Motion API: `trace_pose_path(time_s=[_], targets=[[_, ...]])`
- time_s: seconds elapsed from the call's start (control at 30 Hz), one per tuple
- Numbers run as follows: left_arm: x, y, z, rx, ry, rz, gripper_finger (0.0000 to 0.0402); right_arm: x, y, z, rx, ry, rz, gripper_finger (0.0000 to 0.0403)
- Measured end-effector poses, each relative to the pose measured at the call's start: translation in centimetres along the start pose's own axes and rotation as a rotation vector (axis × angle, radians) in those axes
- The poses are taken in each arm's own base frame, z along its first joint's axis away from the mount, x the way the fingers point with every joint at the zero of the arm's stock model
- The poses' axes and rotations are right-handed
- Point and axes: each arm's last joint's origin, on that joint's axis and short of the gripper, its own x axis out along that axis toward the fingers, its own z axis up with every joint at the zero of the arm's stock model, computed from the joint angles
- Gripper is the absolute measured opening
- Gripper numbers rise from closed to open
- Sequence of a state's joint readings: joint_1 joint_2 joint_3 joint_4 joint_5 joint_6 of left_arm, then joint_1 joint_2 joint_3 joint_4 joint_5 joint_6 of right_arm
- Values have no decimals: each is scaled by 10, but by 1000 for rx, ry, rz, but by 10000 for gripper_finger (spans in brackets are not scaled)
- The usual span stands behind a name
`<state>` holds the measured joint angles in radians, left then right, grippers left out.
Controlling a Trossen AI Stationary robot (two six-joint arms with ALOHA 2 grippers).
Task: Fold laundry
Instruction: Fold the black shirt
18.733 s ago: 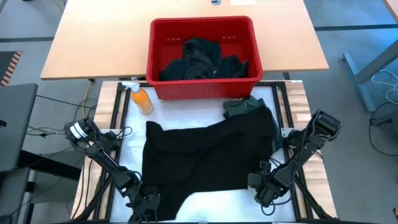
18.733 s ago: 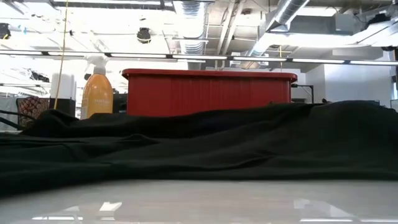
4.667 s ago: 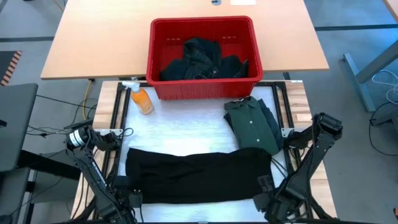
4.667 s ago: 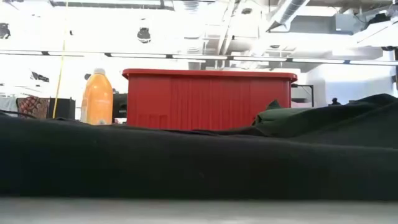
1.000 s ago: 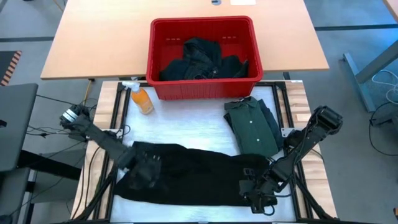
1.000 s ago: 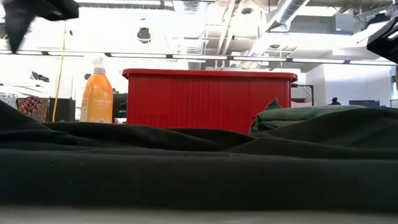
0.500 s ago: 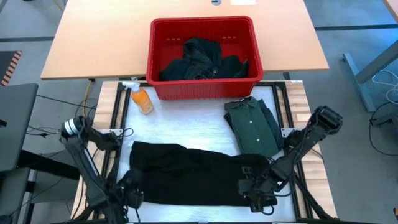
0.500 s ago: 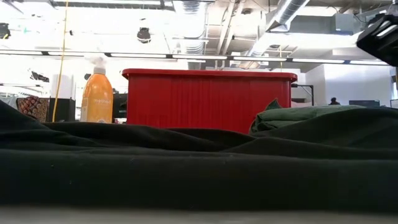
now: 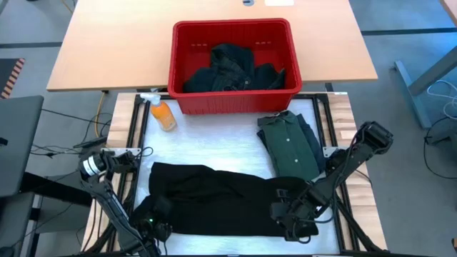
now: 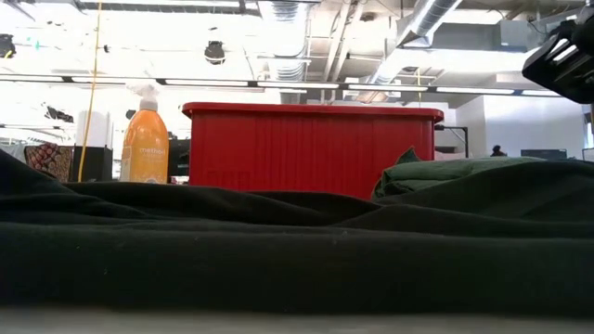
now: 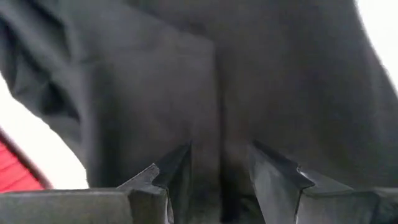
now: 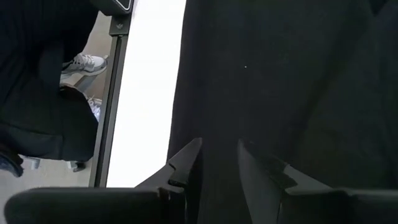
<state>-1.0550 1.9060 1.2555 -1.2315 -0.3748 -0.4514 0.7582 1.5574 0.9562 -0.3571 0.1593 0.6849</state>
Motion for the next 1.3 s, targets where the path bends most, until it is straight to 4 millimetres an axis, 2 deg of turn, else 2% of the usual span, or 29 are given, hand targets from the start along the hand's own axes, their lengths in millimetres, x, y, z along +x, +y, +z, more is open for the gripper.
trace_pose_path(time_s=[0.13,0.3,0.37,0.47,0.53,0.7,0.83,0.97,1.1,1.2,1.3], targets=[[7,0,-4,41,46,27,142,0,-1,0,0,0,-2,127],[24,2,-16,5,123,47,135,0,-1,1,1,-1,-2,127],[29,1,-19,3,135,53,114,0,-1,1,3,-1,-2,127],[30,1,-19,7,133,69,51,0,-1,1,6,-1,-2,127],[28,4,-19,-1,127,89,14,0,-1,1,6,0,-2,127],[13,19,-14,-54,92,115,2,0,-3,2,3,-1,-6,127],[-9,40,-14,-117,32,82,0,1,-5,4,12,-3,-12,127],[-33,64,-20,-225,-52,-9,0,1,-5,4,13,-4,-12,127],[-46,84,-22,-366,-103,-249,0,1,-4,3,18,-3,-8,127],[-48,92,-11,-460,-163,-443,0,1,-4,4,43,-4,-5,127],[-49,96,4,-481,-256,-565,0,1,-2,6,65,-28,16,127]])
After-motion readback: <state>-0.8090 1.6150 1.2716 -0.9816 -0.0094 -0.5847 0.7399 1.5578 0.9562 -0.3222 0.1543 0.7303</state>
